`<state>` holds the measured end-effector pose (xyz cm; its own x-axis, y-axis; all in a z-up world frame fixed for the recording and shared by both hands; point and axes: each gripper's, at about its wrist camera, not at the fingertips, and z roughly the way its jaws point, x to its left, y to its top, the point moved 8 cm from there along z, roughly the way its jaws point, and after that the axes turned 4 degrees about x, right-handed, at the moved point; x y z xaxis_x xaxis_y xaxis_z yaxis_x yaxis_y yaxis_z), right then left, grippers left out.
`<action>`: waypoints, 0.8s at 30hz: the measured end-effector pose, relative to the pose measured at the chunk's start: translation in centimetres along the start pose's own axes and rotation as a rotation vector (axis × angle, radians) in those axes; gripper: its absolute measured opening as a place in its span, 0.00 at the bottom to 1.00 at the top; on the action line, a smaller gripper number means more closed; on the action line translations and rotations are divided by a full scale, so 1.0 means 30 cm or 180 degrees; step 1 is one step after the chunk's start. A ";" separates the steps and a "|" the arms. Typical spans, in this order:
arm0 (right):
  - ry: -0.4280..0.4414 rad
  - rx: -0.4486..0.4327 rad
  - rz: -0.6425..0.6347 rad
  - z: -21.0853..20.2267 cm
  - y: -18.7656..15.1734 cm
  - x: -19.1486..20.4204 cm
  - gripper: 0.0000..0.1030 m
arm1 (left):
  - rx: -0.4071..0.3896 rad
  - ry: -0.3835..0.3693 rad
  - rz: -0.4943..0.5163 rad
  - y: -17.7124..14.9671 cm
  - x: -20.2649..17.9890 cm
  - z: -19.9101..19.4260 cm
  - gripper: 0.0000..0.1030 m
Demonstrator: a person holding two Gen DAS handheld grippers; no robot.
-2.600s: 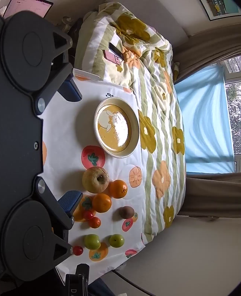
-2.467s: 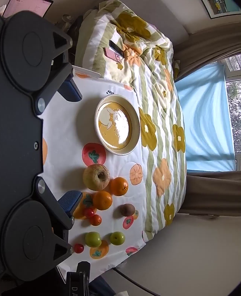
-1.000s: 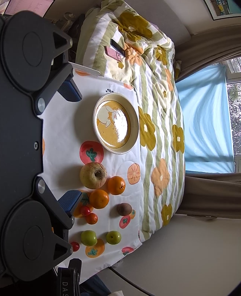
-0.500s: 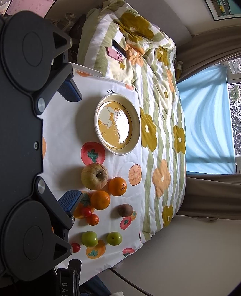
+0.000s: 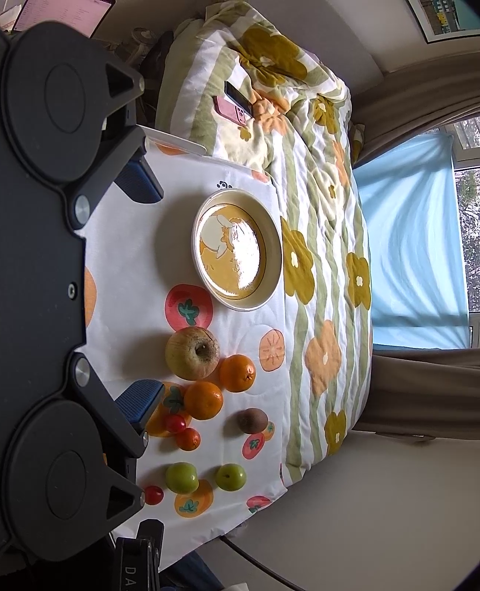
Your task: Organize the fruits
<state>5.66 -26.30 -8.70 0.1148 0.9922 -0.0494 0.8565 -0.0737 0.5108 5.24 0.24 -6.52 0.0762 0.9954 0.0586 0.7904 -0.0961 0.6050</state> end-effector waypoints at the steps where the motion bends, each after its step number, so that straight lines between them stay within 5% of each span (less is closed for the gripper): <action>1: 0.0000 -0.0002 -0.0001 0.000 0.000 0.000 1.00 | -0.0001 0.0001 -0.0001 0.000 0.000 0.000 1.00; 24: -0.0014 -0.0186 -0.0045 -0.044 -0.014 -0.008 1.00 | -0.0017 0.0024 0.0098 -0.009 -0.038 -0.040 1.00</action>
<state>4.62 -26.39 -7.77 0.1052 0.9926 -0.0606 0.8273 -0.0535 0.5593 4.23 -0.88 -5.80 0.0956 0.9919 0.0833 0.7844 -0.1266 0.6072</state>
